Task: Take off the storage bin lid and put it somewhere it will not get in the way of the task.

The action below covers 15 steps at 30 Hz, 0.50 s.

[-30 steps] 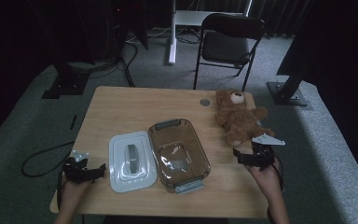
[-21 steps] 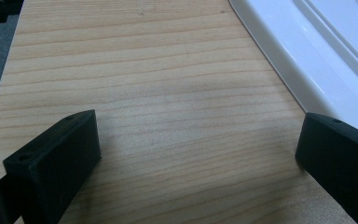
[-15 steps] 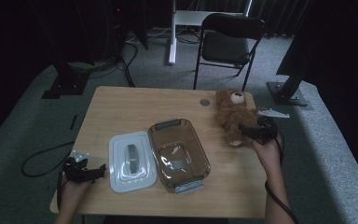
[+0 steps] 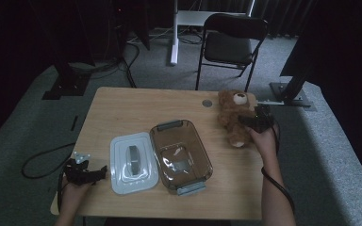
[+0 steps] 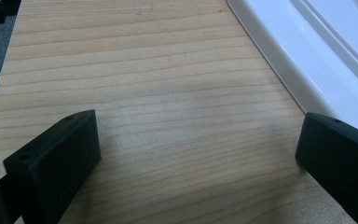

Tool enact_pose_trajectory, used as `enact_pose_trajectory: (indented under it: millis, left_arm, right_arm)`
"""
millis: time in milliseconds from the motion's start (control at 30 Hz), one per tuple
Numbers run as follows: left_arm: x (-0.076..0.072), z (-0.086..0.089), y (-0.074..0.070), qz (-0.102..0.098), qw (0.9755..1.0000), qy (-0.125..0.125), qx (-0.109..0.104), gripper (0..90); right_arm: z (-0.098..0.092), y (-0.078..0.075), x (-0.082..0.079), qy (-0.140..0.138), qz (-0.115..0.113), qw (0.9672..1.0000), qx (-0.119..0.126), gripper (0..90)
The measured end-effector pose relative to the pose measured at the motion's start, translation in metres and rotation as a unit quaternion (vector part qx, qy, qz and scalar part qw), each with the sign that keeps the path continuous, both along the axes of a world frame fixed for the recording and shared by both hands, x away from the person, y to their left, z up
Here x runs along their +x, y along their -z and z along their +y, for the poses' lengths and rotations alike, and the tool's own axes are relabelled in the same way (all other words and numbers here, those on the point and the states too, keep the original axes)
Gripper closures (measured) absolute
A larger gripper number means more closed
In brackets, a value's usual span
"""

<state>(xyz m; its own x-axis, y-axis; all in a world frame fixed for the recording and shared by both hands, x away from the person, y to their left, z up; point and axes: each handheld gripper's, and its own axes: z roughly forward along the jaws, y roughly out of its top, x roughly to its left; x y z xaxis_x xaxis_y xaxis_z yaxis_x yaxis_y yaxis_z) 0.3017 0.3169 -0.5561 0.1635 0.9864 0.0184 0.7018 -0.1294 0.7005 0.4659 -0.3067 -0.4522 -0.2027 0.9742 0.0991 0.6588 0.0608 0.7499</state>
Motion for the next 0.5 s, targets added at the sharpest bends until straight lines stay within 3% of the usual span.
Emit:
enact_pose_trajectory:
  millis: [133, 333, 500]
  left_arm:
    - [0.000, 0.000, 0.000, 0.000, 1.0000, 0.001, 0.000, 0.5]
    - [0.000, 0.000, 0.000, 0.000, 1.0000, 0.001, 0.000, 0.5]
    - [0.000, 0.000, 0.000, 0.000, 1.0000, 0.001, 0.000, 0.5]
  right_arm:
    - [0.001, 0.007, 0.011, 0.005, 0.018, 0.9997, -0.018, 12.2]
    - [-0.002, 0.020, 0.024, 0.018, 0.053, 0.9984, 0.001, 11.9]
    - [-0.001, 0.028, 0.027, 0.023, 0.072, 0.9970, -0.014, 11.3]
